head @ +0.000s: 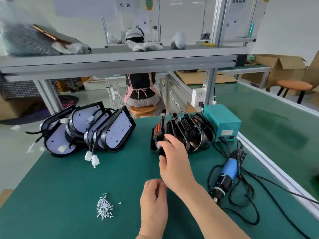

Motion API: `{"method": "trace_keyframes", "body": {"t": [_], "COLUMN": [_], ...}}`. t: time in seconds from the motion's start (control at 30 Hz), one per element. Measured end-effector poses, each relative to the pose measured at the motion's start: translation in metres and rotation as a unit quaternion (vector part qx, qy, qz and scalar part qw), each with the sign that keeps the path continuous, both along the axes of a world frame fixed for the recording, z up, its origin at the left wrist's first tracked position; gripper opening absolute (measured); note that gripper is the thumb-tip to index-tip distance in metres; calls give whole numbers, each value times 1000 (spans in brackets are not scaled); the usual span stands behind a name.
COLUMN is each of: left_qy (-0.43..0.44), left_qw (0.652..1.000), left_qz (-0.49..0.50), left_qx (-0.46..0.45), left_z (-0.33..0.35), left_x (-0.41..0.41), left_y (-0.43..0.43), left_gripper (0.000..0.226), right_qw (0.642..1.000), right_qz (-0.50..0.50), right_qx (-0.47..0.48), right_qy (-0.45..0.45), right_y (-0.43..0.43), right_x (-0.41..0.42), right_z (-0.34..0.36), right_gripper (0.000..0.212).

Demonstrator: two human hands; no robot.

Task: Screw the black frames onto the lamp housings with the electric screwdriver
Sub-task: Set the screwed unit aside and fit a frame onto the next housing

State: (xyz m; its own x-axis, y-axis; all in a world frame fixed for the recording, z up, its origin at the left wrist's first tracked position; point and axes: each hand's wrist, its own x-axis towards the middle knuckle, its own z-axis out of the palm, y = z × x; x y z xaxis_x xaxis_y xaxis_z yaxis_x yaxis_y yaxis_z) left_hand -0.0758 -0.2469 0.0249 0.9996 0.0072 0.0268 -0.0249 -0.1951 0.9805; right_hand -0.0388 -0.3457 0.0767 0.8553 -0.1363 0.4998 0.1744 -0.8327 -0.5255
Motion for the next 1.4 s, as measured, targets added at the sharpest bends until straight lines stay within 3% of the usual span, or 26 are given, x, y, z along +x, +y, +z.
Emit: {"method": "trace_keyframes", "body": {"t": [0.17, 0.33, 0.4, 0.6, 0.83, 1.17, 1.4], "left_qy": [37, -23, -57, -98, -58, 9, 37], "left_qw": [999, 997, 990, 939, 893, 899, 928], "left_qz": [-4, 70, 117, 221, 120, 9, -11], "left_qx": [-22, -5, 50, 243, 430, 438, 370], "left_z": [3, 22, 33, 58, 64, 70, 69], "left_x": [7, 40, 68, 155, 225, 248, 231], "left_y": [16, 55, 74, 121, 144, 147, 154], "left_gripper": [18, 12, 15, 64, 89, 78, 72], "right_qw": [980, 955, 949, 946, 949, 947, 964], "right_qz": [-18, -45, -48, -45, -26, -41, -28], "right_qx": [-170, -244, -259, -273, -259, -271, -247], "right_qy": [105, 164, 171, 166, 179, 168, 98], "right_y": [14, 11, 9, 6, 4, 2, -6], "right_x": [41, 58, 60, 64, 64, 68, 63], "right_z": [-6, -6, -5, -3, -6, -3, -6], "right_gripper": [38, 32, 32, 38, 39, 33, 34]}}
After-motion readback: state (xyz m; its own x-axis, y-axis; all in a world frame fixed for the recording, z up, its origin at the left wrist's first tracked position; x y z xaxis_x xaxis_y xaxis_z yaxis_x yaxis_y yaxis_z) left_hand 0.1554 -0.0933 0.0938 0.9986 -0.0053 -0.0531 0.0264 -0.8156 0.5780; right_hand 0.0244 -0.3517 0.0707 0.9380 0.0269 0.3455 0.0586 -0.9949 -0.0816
